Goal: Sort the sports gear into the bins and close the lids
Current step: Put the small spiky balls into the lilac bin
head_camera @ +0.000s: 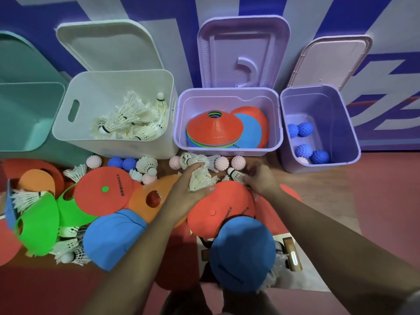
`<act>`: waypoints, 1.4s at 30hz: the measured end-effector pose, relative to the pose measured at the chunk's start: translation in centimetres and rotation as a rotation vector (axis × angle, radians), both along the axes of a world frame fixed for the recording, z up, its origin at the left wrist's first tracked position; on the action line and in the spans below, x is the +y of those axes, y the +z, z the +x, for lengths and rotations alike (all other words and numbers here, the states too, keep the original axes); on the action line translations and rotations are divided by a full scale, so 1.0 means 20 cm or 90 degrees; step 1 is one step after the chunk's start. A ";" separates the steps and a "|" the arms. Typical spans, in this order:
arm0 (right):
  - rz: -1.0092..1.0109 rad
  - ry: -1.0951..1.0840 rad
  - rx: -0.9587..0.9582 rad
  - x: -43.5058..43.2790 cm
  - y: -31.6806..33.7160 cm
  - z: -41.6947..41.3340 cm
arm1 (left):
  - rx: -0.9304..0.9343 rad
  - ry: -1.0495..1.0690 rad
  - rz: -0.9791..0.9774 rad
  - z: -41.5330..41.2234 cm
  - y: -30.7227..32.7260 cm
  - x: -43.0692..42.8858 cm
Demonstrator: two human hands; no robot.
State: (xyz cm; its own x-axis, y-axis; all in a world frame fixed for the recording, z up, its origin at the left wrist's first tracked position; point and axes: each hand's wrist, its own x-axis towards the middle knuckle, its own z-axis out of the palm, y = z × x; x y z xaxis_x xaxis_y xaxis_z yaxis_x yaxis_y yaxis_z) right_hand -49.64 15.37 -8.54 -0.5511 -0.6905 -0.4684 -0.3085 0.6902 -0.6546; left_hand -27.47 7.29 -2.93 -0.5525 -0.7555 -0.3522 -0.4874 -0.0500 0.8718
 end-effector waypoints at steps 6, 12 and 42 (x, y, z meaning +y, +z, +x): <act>-0.001 -0.048 0.032 0.05 0.02 -0.03 | -0.008 -0.018 -0.008 -0.02 0.02 -0.01; -0.170 0.058 0.180 0.10 0.08 -0.01 | -0.030 -0.027 -0.025 -0.02 0.04 -0.01; -0.460 0.100 -0.091 -0.68 0.80 0.89 | -0.027 -0.088 -0.256 0.66 0.52 -0.77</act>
